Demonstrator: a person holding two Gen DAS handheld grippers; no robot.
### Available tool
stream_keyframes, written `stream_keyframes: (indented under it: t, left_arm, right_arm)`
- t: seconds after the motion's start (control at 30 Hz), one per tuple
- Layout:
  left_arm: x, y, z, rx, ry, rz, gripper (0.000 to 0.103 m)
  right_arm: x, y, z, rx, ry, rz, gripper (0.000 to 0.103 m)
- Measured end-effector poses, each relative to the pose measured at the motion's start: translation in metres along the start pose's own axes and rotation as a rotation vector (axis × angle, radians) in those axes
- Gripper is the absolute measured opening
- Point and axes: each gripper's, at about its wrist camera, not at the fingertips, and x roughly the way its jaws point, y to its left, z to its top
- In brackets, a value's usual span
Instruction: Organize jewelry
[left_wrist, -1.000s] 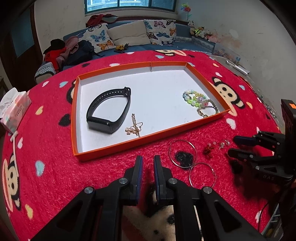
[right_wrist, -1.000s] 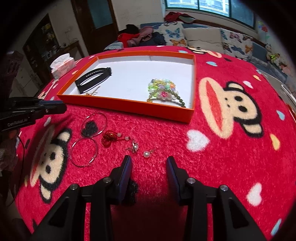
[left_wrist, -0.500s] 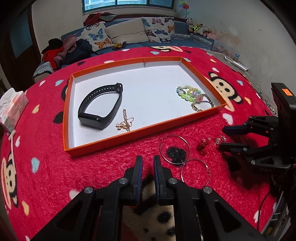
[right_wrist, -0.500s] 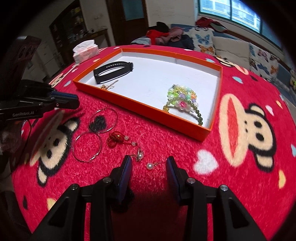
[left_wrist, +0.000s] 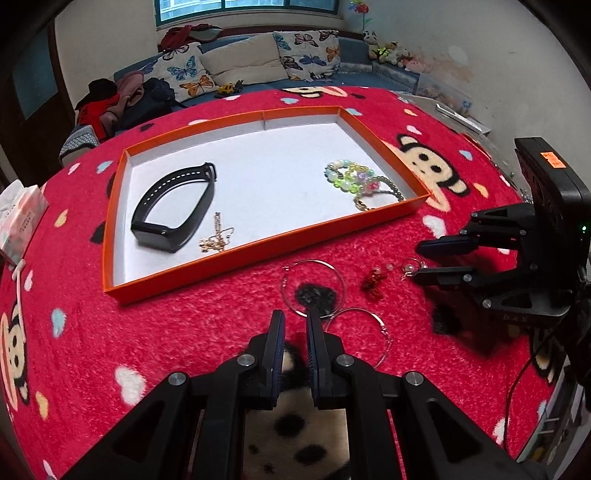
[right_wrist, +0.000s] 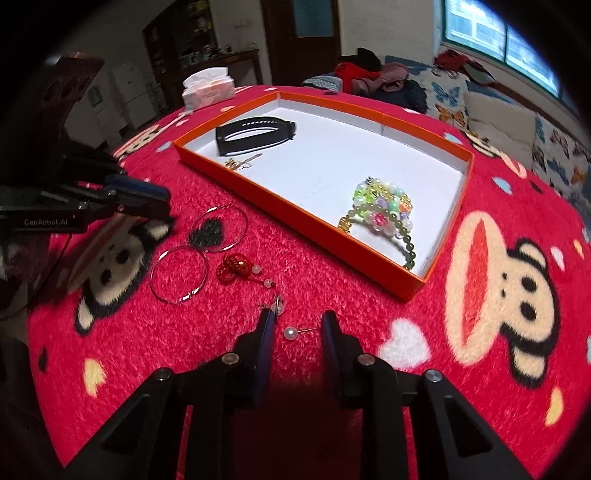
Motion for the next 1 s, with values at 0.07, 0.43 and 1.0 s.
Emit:
stream_keyframes:
  t: [0.07,0.43,1.0]
  left_arm:
    - [0.002,-0.005,0.001,0.010,0.002,-0.009,0.013]
    - [0.028,-0.049,0.021,0.176,0.035,-0.048,0.013]
    - [0.051,-0.054,0.032,0.215,0.055,-0.094,0.049]
  right_arm:
    - [0.000,0.000,-0.001,-0.007,-0.004,0.004,0.029]
    - [-0.010,0.000,-0.009,0.010,-0.038,0.001,0.020]
    - [-0.022,0.002,-0.013,0.055,-0.072,0.009,0.021]
